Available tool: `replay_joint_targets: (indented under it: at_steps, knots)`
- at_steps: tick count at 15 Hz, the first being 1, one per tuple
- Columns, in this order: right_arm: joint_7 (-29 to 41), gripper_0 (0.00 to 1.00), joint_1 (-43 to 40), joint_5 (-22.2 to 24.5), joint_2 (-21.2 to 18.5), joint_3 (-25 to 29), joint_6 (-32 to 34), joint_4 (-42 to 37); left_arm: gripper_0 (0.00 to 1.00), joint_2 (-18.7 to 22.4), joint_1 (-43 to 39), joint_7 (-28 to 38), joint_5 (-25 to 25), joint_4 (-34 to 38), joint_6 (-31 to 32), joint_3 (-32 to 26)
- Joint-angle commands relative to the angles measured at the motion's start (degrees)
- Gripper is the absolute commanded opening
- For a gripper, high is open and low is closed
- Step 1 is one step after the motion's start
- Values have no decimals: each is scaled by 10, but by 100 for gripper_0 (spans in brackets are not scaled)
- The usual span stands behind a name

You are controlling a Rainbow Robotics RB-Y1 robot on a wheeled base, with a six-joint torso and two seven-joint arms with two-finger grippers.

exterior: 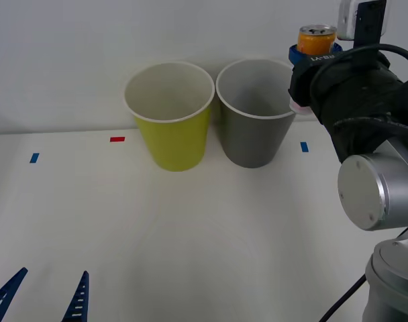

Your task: Put cans in the gray bin and PET bottles in the light green bin.

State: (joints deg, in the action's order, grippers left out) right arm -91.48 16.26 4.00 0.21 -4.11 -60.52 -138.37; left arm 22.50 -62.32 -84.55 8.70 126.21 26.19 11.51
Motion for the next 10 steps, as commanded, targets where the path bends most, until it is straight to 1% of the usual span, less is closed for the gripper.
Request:
replay_joint_targets:
  at_steps: [1,4,7,9,10]
  knots:
    - [-1,0,47,-13,0,6,50,64,100,0,0,0,0,0,0,0]
    - [-3,0,74,-24,1,10,90,107,100,0,0,0,0,0,0,0]
    - [1,0,86,-39,-17,14,144,147,100,0,0,0,0,0,0,0]
    - [-2,0,104,-75,-23,26,174,185,100,0,0,0,0,0,0,0]
    - [-3,0,118,-89,-28,33,197,217,100,0,0,0,0,0,0,0]
